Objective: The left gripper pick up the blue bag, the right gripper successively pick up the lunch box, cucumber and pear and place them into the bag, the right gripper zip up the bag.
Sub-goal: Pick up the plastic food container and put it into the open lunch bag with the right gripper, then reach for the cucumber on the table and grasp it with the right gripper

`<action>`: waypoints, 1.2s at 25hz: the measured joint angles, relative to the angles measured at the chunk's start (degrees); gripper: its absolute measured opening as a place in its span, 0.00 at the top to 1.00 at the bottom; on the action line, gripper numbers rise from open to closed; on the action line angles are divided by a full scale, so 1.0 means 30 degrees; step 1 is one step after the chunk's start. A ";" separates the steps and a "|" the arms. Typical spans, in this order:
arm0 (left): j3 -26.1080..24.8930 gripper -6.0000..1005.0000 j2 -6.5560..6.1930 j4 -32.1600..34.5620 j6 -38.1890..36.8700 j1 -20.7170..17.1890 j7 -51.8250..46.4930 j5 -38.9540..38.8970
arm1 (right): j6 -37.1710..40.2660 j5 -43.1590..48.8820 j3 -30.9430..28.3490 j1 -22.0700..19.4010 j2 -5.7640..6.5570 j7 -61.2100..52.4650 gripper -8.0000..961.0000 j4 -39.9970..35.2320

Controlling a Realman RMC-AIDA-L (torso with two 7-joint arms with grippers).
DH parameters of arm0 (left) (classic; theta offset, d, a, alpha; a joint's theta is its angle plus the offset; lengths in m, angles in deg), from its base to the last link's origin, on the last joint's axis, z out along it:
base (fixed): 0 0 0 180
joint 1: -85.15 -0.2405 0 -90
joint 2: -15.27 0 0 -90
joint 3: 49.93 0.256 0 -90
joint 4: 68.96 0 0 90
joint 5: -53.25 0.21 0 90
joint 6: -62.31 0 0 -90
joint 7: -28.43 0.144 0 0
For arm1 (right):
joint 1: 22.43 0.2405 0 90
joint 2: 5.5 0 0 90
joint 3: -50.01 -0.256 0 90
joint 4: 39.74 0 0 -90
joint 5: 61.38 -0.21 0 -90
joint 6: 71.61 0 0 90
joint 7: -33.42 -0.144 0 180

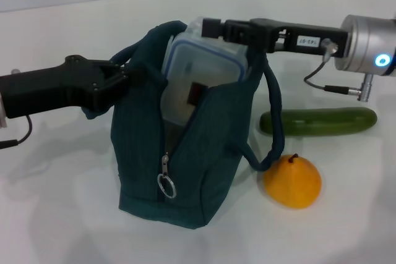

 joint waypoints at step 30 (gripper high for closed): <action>-0.0318 0.95 -0.0064 -0.0439 0.0065 -0.0550 0.0550 0.0257 | 0.3098 0.9142 -0.4289 -0.2856 0.1653 -0.4889 0.40 -1.4924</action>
